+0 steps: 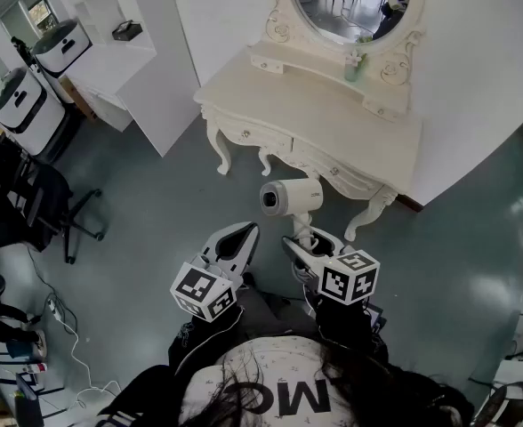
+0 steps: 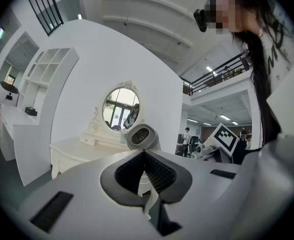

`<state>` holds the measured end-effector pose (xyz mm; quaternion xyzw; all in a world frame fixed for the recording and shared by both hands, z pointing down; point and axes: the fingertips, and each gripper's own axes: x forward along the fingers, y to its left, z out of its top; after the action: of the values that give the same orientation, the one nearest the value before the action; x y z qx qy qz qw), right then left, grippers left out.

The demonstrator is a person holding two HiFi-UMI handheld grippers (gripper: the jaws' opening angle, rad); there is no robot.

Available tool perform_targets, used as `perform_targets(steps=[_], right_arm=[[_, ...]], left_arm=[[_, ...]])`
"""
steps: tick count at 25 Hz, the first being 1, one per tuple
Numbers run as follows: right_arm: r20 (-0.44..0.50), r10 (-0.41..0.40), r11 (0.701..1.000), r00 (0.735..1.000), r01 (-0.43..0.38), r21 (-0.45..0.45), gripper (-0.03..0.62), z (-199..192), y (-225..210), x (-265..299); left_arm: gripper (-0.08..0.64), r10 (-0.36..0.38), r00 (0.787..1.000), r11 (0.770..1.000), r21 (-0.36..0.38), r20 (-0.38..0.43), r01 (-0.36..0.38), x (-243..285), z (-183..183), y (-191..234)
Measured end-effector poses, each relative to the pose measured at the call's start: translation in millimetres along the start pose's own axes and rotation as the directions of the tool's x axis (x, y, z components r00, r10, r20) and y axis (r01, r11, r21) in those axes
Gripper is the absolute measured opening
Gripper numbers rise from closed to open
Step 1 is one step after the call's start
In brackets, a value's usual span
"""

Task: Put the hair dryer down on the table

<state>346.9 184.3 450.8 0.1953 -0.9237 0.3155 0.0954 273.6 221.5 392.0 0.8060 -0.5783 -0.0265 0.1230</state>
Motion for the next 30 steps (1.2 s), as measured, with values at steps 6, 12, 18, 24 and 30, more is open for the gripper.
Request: perform_targets(steps=[6, 12, 18, 24, 30], right_arm=[[-0.017, 0.005, 1.000, 1.000, -0.005, -0.008, 0.256, -3.6, -4.9, -3.6], [-0.015, 0.012, 1.000, 1.000, -0.012, -0.008, 0.256, -1.4, -8.7, -4.8], [-0.037, 0.020, 1.000, 0.999, -0.021, -0.023, 0.256, -3.4, -10.8, -4.4], [-0.056, 0.016, 0.999, 0.998, -0.018, -0.032, 0.256, -4.9, -16.8, -1.9], [-0.076, 0.014, 0.999, 0.997, -0.018, -0.051, 0.256, 1.2, -20.2, 16.3]], left_arm=[[-0.005, 0.009, 1.000, 1.000, 0.008, 0.009, -0.009, 3.3, -1.3, -4.9], [-0.005, 0.006, 1.000, 1.000, 0.012, 0.009, -0.006, 7.3, -2.5, -8.5], [-0.005, 0.031, 0.999, 1.000, 0.002, 0.020, -0.031, 7.3, -3.4, -5.8], [-0.005, 0.030, 0.999, 1.000, -0.003, 0.029, -0.030, 12.9, -2.3, -3.6], [-0.005, 0.023, 1.000, 1.000, -0.014, 0.018, -0.023, 20.6, -4.6, 8.8]])
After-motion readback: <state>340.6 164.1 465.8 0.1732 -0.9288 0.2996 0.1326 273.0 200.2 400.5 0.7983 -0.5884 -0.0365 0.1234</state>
